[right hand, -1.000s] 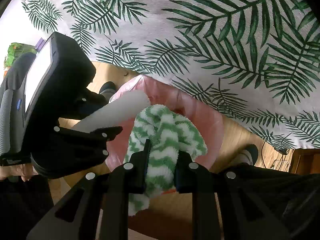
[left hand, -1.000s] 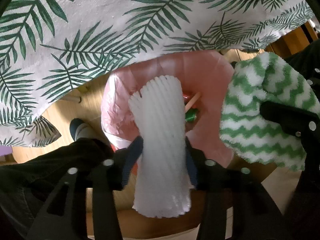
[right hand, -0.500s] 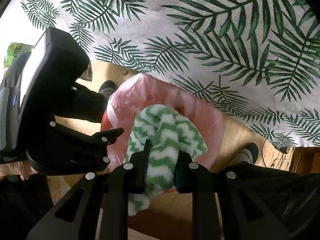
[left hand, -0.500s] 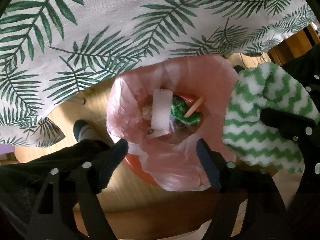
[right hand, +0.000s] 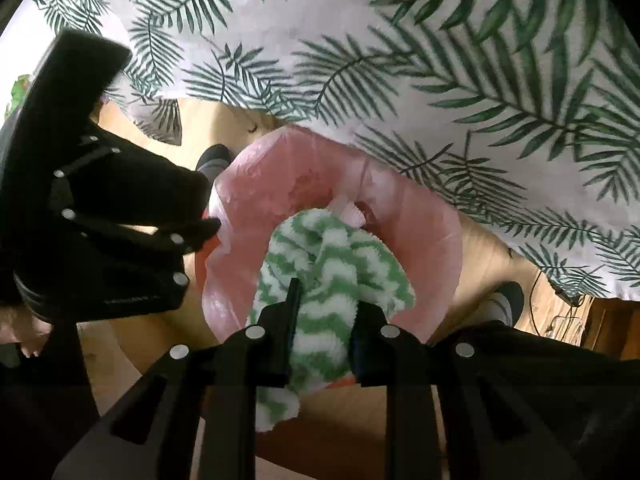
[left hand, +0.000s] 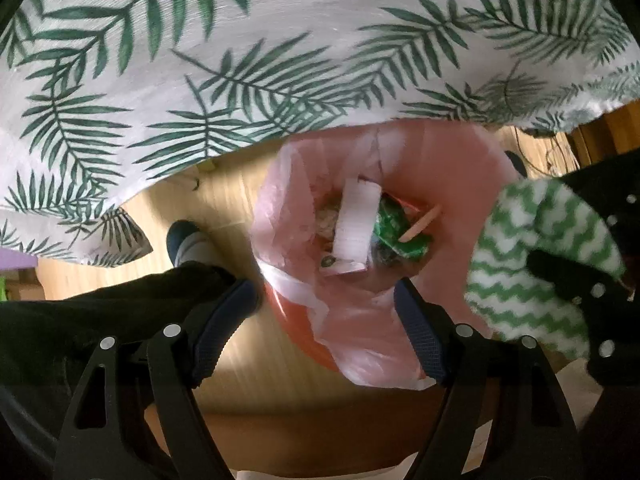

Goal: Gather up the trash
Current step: 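Open the right tool to drop the green zigzag cloth into the bin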

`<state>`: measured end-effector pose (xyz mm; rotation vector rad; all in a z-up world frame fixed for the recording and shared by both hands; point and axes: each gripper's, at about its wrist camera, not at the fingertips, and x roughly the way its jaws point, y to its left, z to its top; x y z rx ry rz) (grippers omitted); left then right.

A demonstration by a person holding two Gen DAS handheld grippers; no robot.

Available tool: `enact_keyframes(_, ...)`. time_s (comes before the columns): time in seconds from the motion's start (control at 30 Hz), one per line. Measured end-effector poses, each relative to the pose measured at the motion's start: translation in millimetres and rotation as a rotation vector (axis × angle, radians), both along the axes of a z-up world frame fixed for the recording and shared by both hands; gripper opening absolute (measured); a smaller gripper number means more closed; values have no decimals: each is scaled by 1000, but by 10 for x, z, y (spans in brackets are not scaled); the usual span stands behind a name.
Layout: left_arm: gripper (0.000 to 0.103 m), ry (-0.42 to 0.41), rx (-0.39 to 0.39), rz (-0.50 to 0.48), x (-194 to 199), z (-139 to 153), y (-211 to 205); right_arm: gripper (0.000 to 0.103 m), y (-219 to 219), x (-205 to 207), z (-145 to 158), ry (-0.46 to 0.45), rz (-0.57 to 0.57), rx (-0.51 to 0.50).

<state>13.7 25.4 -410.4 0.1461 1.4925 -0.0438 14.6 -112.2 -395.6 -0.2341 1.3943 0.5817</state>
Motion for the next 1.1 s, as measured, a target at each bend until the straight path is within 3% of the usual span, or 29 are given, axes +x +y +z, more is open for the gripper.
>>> enact_keyframes(0.37, 76, 4, -2, 32, 26, 2, 25, 26, 164, 55, -232, 22, 52, -24)
enact_keyframes(0.7, 76, 5, 2, 36, 26, 0, 26, 42, 186, 84, -242, 0, 65, -33)
enact_keyframes(0.8, 76, 6, 2, 36, 28, -1, 20, 56, 177, 91, -225, -10, 63, -33)
enact_keyframes(0.87, 76, 3, 3, 38, 26, 0, 16, 56, 176, 97, -207, -14, 60, -31)
enact_keyframes(1.1, 76, -2, -4, 42, 20, 13, 6, 73, 140, 121, -139, -36, 46, -32)
